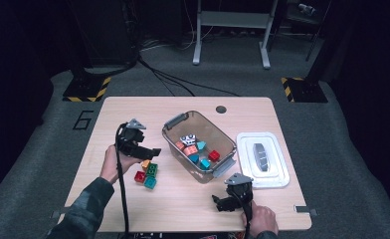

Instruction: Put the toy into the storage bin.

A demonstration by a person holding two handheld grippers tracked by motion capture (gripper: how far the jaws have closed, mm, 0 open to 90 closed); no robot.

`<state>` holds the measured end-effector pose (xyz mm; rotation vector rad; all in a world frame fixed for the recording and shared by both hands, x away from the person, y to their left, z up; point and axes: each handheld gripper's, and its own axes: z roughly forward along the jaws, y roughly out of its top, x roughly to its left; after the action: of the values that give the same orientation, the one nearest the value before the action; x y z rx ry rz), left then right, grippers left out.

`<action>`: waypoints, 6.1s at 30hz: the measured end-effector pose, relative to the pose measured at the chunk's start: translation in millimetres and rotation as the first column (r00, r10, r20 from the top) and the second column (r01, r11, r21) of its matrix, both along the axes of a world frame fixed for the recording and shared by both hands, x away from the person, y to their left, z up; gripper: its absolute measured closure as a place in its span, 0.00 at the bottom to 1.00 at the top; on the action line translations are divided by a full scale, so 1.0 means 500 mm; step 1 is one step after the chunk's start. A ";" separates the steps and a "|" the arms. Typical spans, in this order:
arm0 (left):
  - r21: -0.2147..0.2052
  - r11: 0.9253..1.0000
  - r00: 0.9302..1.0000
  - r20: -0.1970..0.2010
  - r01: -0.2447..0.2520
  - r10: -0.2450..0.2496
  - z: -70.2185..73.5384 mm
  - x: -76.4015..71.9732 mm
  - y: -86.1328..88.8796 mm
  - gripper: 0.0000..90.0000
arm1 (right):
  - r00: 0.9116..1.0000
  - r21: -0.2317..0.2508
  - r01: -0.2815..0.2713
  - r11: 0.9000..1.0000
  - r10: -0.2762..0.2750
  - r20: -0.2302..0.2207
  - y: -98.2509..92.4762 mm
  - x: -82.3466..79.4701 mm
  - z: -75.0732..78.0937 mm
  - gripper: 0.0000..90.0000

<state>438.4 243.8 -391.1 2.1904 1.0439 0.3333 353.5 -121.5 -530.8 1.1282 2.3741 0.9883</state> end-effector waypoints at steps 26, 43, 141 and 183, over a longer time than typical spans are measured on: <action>0.003 0.987 0.978 -0.140 -0.159 0.158 -0.172 0.036 0.065 0.38 | 1.000 0.001 0.002 1.000 -0.002 -0.002 0.000 0.000 0.000 0.00; 0.037 0.992 0.984 -0.128 -0.117 0.121 -0.188 0.034 0.055 0.75 | 1.000 0.007 0.008 1.000 -0.008 -0.004 0.002 -0.001 0.000 0.00; 0.026 0.994 0.994 -0.030 0.105 -0.104 0.043 0.062 -0.139 0.45 | 1.000 0.005 0.007 1.000 -0.007 -0.003 0.001 0.000 0.000 0.00; 0.038 0.979 0.967 -0.151 -0.201 0.205 -0.212 -0.038 0.088 0.15 | 1.000 0.002 0.001 1.000 -0.001 -0.001 0.001 0.000 0.000 0.00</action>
<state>419.4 287.9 -497.0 2.1600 1.3610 0.2707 353.3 -121.2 -530.8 1.1310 2.3735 0.9894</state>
